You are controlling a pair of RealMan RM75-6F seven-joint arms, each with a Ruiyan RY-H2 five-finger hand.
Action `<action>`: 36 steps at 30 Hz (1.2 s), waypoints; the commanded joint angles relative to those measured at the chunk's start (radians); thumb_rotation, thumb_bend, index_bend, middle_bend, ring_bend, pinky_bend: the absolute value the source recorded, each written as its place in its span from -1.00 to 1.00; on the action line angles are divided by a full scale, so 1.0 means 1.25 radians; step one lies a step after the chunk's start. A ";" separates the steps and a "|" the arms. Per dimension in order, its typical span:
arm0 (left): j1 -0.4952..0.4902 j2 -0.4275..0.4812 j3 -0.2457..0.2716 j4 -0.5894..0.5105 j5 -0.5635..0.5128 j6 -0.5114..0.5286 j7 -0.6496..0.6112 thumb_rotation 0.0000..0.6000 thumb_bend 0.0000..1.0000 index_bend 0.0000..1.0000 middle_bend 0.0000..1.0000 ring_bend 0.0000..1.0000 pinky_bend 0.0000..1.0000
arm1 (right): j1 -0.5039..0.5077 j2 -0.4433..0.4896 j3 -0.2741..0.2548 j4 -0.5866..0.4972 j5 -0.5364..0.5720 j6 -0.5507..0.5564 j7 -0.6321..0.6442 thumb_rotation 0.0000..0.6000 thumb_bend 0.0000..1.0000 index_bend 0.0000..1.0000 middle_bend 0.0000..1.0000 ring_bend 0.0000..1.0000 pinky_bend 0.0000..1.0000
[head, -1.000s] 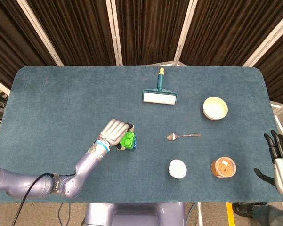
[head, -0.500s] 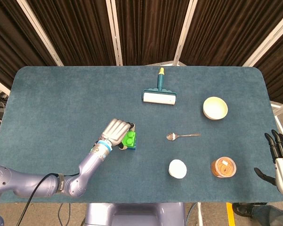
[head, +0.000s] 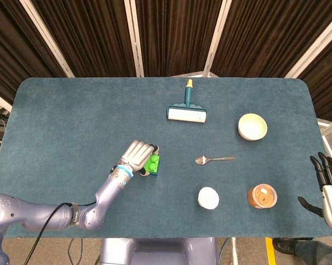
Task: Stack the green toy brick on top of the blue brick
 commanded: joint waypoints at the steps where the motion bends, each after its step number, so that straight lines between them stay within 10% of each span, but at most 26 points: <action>1: 0.000 -0.002 0.000 0.002 0.001 0.000 -0.001 1.00 -0.64 -0.13 0.02 -0.13 -0.12 | 0.000 0.001 0.000 0.000 0.000 0.000 0.001 1.00 -1.00 -1.00 -1.00 -1.00 -1.00; 5: -0.001 -0.001 0.004 0.001 0.002 -0.001 0.005 1.00 -0.64 -0.21 -0.09 -0.22 -0.21 | -0.001 0.002 0.000 0.000 0.001 0.001 0.004 1.00 -1.00 -1.00 -1.00 -1.00 -1.00; 10: 0.000 0.031 0.007 -0.029 0.006 -0.018 -0.001 1.00 -0.86 -0.98 -0.98 -0.97 -0.85 | -0.002 0.002 -0.002 -0.001 -0.002 0.003 0.004 1.00 -1.00 -1.00 -1.00 -1.00 -1.00; 24: 0.078 0.197 -0.012 -0.224 0.133 0.108 -0.062 1.00 -0.89 -1.00 -1.00 -1.00 -1.00 | -0.007 0.005 -0.011 -0.011 -0.028 0.015 0.008 1.00 -1.00 -1.00 -1.00 -1.00 -1.00; 36: 0.410 0.389 0.207 -0.315 0.535 0.446 -0.264 1.00 -0.91 -1.00 -1.00 -1.00 -1.00 | -0.006 0.002 -0.016 -0.018 -0.044 0.018 -0.002 1.00 -1.00 -1.00 -1.00 -1.00 -1.00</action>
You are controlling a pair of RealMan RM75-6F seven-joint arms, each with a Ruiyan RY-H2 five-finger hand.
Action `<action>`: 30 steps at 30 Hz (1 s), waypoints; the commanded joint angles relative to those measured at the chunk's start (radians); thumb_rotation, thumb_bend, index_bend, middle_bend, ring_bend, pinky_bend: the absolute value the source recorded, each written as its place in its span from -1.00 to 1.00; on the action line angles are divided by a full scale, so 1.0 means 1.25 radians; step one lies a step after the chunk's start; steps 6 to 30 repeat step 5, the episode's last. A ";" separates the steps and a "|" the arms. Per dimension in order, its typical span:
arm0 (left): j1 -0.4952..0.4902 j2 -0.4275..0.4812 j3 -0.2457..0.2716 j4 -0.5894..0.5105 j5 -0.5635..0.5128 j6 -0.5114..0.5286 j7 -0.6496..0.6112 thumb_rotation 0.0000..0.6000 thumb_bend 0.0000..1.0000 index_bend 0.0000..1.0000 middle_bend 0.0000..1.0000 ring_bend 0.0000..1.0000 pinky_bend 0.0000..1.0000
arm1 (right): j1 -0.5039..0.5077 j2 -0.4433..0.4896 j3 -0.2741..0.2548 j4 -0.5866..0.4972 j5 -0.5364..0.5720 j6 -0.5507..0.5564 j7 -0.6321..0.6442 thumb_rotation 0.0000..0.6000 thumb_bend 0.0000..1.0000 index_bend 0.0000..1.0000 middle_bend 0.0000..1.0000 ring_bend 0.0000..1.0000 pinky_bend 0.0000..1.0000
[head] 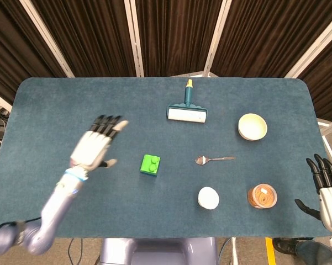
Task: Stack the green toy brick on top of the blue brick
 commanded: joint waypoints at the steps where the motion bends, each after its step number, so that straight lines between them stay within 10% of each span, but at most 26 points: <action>1: 0.158 0.086 0.131 -0.006 0.159 0.141 -0.114 1.00 -0.91 -1.00 -1.00 -1.00 -1.00 | 0.001 0.000 -0.003 -0.001 -0.008 0.002 0.004 1.00 -1.00 -1.00 -1.00 -1.00 -1.00; 5: 0.258 0.108 0.200 0.064 0.253 0.218 -0.207 1.00 -0.91 -1.00 -1.00 -1.00 -1.00 | 0.002 -0.001 -0.006 0.002 -0.015 0.002 0.013 1.00 -1.00 -1.00 -1.00 -1.00 -1.00; 30: 0.258 0.108 0.200 0.064 0.253 0.218 -0.207 1.00 -0.91 -1.00 -1.00 -1.00 -1.00 | 0.002 -0.001 -0.006 0.002 -0.015 0.002 0.013 1.00 -1.00 -1.00 -1.00 -1.00 -1.00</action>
